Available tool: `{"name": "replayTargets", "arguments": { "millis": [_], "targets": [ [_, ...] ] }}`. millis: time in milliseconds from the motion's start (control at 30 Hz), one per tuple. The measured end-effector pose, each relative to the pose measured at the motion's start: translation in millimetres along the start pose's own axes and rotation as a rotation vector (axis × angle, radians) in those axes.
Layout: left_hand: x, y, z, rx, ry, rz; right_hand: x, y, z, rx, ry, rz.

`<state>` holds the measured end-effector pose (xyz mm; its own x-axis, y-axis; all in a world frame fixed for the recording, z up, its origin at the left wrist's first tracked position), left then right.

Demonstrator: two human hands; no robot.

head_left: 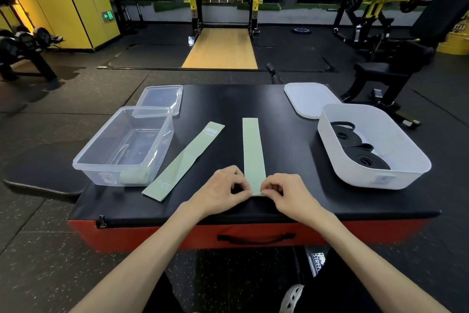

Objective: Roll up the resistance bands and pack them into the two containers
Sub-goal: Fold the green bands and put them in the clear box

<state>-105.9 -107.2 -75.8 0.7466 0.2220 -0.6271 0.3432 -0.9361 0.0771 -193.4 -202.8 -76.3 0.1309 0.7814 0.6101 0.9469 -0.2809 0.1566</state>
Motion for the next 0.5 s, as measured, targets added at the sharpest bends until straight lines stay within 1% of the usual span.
{"name": "replayTargets", "arguments": {
  "millis": [167,300,400,500],
  "targets": [
    [5,1,-3,-0.038,-0.047,-0.062,-1,3,-1,-0.001,0.005,0.019],
    [6,2,-5,-0.064,-0.057,-0.085,0,4,-5,-0.046,-0.001,0.010],
    [4,3,-5,-0.068,-0.078,-0.073,11,0,-4,-0.074,-0.032,-0.078],
    [1,4,-3,-0.052,-0.075,-0.058,21,-4,0,-0.070,-0.127,-0.160]
  ]
}}
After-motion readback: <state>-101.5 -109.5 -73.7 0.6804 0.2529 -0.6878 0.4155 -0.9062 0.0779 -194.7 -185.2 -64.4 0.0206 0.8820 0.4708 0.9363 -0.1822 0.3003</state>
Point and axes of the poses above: each hand's wrist, its own y-axis towards the middle knuckle, its own z-axis out of the palm, x = y × z, the point moved 10 cm from there along y, towards the middle knuckle, and after that the axes turned 5 degrees about x, right-handed, at the moved point
